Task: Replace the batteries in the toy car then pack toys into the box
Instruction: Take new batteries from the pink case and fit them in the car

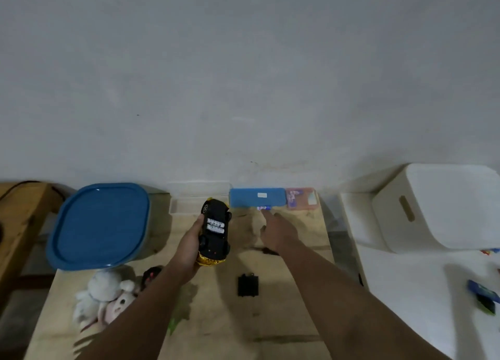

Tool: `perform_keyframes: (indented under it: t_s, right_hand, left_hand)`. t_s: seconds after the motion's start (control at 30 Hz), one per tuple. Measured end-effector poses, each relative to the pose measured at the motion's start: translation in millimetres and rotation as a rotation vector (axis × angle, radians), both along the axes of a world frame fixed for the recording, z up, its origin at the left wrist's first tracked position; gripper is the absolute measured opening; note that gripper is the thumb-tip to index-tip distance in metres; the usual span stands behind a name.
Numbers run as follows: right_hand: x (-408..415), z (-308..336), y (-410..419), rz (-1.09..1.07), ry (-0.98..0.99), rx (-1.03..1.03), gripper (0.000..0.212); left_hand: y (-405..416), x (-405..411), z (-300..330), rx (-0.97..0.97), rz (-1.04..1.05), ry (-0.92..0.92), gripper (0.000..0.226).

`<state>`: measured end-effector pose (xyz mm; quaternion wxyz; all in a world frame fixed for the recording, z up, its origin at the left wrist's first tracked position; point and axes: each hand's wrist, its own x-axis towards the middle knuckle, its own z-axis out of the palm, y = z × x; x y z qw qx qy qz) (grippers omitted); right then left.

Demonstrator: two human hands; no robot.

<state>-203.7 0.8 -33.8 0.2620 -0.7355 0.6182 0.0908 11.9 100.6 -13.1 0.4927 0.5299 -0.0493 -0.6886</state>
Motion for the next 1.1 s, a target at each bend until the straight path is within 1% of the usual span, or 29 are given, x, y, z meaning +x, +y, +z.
perform_keyframes:
  t_s: [0.17,0.33,0.5,0.67,0.77,0.87,0.93,1.0,1.03,1.1]
  right_hand:
    - [1.6,-19.5,-18.4,0.117,0.096,-0.093,0.062]
    - [-10.6,-27.3,-16.6,0.236,0.073,-0.217,0.053]
    - [-8.8,-30.5,-24.4,0.25,0.114,-0.173,0.058]
    - [-7.0,-30.8,-23.7,0.221,0.072,-0.223,0.041]
    - [-6.9,-32.3,-25.1,0.245,0.129,-0.222,0.041]
    - [-5.0,-35.5,-26.3,0.282,0.189,-0.223,0.031]
    - [-4.9,-37.3,-25.1,0.302,0.189,-0.235,0.028]
    - [-4.1,-36.1,-22.1,0.269,0.127,-0.232,0.023]
    - [-2.2,-33.2,-19.6,0.2,0.046,-0.233,0.021]
    - [7.1,-18.6,-10.5,-0.04,-0.237,-0.227,0.019]
  left_hand:
    - [-5.2,0.8,-10.3,0.015,-0.011,-0.052,0.052]
    - [-5.3,-2.4,-11.3,-0.011,0.015,-0.027,0.051]
    - [-4.3,-5.6,-10.7,0.004,0.05,-0.013,0.049]
    - [-3.3,-6.3,-8.1,-0.011,0.054,-0.007,0.049]
    - [-0.9,-4.4,-6.7,-0.04,0.047,0.002,0.051]
    - [1.9,0.2,-5.3,-0.087,0.031,0.012,0.053]
    - [4.4,3.8,-2.8,-0.124,0.009,0.018,0.055]
    - [6.8,7.8,1.5,-0.143,-0.001,0.018,0.054]
    - [7.8,10.0,4.0,-0.132,0.001,0.017,0.052]
    - [10.8,14.3,10.0,-0.077,0.026,0.034,0.05]
